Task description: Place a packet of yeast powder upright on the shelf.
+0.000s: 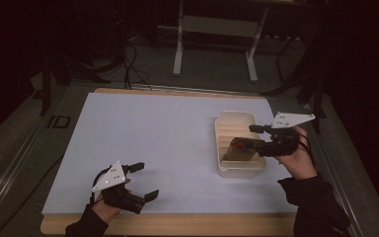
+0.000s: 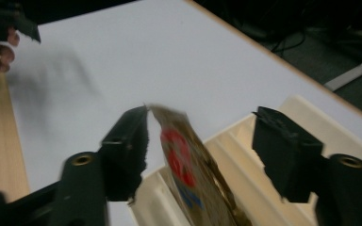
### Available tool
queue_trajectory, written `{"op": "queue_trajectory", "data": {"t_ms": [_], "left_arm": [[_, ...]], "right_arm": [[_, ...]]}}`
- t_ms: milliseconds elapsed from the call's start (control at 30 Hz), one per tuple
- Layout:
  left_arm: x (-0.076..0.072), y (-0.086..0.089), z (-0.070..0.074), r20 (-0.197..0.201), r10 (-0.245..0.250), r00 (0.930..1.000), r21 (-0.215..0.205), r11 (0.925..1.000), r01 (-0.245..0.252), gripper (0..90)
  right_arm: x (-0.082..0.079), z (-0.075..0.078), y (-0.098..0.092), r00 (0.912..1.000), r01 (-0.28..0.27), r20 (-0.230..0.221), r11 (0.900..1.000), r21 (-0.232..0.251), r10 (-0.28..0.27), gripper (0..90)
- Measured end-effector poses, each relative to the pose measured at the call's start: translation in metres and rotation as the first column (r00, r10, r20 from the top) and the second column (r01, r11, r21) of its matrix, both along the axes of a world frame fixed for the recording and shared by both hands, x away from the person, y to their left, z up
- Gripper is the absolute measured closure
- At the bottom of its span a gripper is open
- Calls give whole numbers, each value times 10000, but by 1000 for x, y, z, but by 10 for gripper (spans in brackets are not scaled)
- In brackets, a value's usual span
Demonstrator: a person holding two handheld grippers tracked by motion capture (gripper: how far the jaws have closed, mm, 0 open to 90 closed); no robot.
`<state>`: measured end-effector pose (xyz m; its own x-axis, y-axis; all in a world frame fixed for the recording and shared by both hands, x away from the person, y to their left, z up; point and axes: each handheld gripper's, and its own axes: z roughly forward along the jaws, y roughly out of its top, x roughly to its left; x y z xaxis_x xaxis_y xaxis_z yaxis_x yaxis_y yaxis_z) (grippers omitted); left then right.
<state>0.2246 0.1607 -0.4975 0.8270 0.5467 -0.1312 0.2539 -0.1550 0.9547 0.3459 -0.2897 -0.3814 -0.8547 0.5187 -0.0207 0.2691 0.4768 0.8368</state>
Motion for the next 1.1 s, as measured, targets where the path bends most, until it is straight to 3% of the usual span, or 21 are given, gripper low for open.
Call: {"op": "queue_trajectory", "data": {"t_ms": [200, 233, 600, 1100], "left_arm": [[0, -2, 0, 44, -30, 10000, 32, 10000, 29, 1], [0, -2, 0, 52, -28, 10000, 48, 10000, 28, 1], [-1, -1, 1, 136, -26, 9999, 31, 10000, 25, 1], [-3, -3, 2, 203, -80, 9998, 100, 9999, 78, 1]], "right_arm": [[-10, 14, 9, 9994, 10, 337, 9997, 253, -18, 241], [-12, 16, 11, 9988, 151, 462, 9995, 261, -163, 189], [-38, 25, 36, 9972, -119, 734, 9997, 223, 102, 138], [-67, 5, 54, 9963, -656, 608, 9944, 831, 607, 110]]}}
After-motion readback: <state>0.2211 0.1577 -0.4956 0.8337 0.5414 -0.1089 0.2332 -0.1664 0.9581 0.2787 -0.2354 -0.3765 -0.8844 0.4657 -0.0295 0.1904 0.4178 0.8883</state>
